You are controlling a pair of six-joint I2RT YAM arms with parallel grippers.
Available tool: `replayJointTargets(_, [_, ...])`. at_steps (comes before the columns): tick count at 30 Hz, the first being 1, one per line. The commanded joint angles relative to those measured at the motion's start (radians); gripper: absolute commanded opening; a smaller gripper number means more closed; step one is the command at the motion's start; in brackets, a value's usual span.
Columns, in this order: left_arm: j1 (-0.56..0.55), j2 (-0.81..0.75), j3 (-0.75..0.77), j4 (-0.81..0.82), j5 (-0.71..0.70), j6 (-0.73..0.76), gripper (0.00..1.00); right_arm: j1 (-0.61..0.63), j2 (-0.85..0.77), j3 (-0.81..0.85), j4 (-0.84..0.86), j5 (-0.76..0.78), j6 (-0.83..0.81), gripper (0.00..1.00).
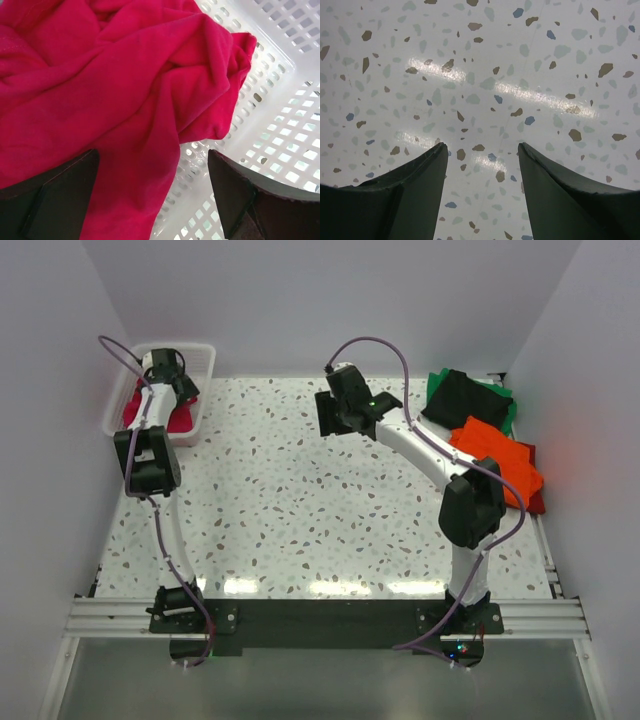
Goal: Fold and stack the t-shirts
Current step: Grab the tshirt from the pile
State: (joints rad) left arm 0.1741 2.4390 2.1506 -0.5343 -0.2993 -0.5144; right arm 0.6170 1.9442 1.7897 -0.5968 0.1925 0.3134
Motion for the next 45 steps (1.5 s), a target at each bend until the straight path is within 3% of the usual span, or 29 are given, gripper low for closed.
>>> replayJointTargets(1, [0.018,-0.006,0.009,0.074,-0.021,-0.018,0.92,0.006,0.009,0.054,-0.034,0.028,0.013,0.62])
replayJointTargets(7, [0.018,0.002,0.008,0.080,-0.018,-0.027,0.76,0.006,0.006,0.059,-0.046,0.050,0.018,0.62])
replayJointTargets(16, [0.019,0.017,0.011,0.031,-0.066,-0.036,0.69,0.006,-0.016,0.033,-0.040,0.055,0.024,0.61])
replayJointTargets(22, [0.018,0.025,-0.003,-0.012,-0.089,-0.042,0.56,0.006,-0.031,0.016,-0.031,0.061,0.021,0.61])
replayJointTargets(27, [0.018,0.009,-0.031,0.000,-0.081,-0.047,0.34,0.006,-0.031,0.010,-0.029,0.061,0.012,0.60])
replayJointTargets(31, [0.018,-0.032,-0.043,0.014,-0.058,-0.045,0.00,0.006,-0.027,0.020,-0.034,0.059,0.001,0.60])
replayJointTargets(45, [-0.038,-0.425,-0.202,0.157,-0.008,-0.010,0.00,0.006,-0.044,-0.016,-0.012,0.013,0.016,0.58])
